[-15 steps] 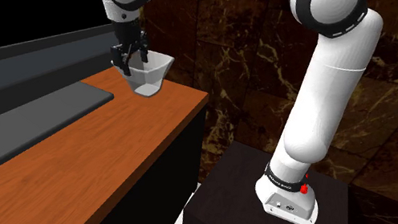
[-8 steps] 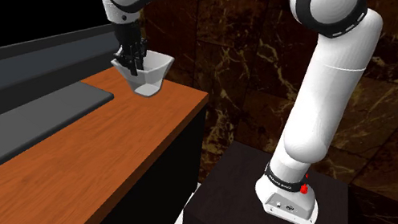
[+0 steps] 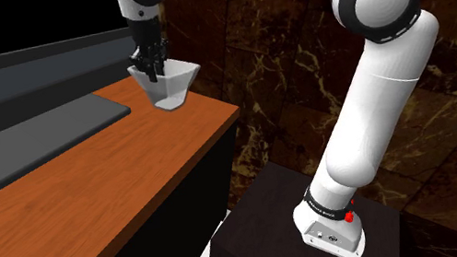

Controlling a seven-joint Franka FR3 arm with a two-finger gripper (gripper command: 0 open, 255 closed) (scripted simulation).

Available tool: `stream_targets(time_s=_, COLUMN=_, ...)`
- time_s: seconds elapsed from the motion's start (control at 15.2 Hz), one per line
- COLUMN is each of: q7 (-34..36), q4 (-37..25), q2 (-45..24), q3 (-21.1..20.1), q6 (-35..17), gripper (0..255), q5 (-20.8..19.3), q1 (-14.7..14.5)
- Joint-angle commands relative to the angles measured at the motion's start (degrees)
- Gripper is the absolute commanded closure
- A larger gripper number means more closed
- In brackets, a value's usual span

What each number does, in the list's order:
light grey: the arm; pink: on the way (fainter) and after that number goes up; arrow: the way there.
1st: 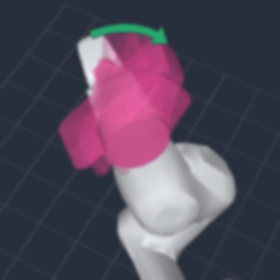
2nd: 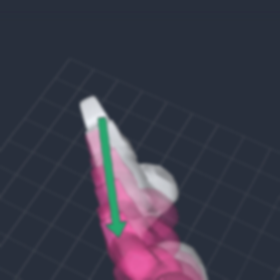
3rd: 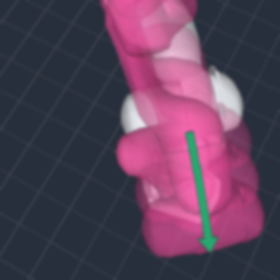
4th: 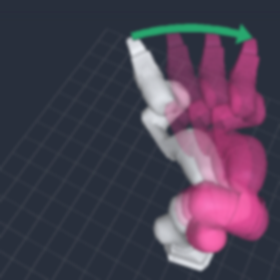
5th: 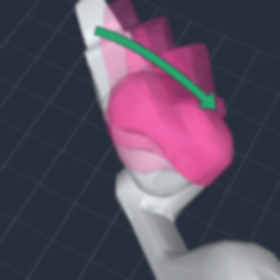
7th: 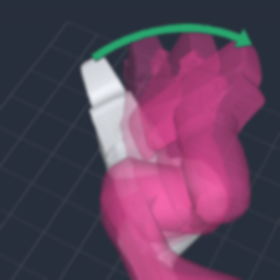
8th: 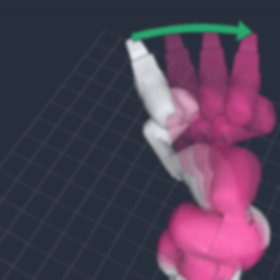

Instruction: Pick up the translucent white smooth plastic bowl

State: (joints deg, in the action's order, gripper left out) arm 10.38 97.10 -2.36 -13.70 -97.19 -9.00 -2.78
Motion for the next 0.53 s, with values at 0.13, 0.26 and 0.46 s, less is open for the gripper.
stream_targets(time_s=0.13, q7=-0.5, q4=-3.4, q2=-0.1, q3=0.0, q6=3.2, gripper=255, q5=0.0, q1=0.0)
stream_targets(time_s=0.26, q7=-0.6, q4=-5.2, q2=-0.4, q3=-0.1, q6=4.8, gripper=255, q5=0.0, q1=-0.1)
stream_targets(time_s=0.46, q7=-0.8, q4=-8.1, q2=-0.9, q3=-0.1, q6=7.2, gripper=255, q5=-0.1, q1=-0.2)
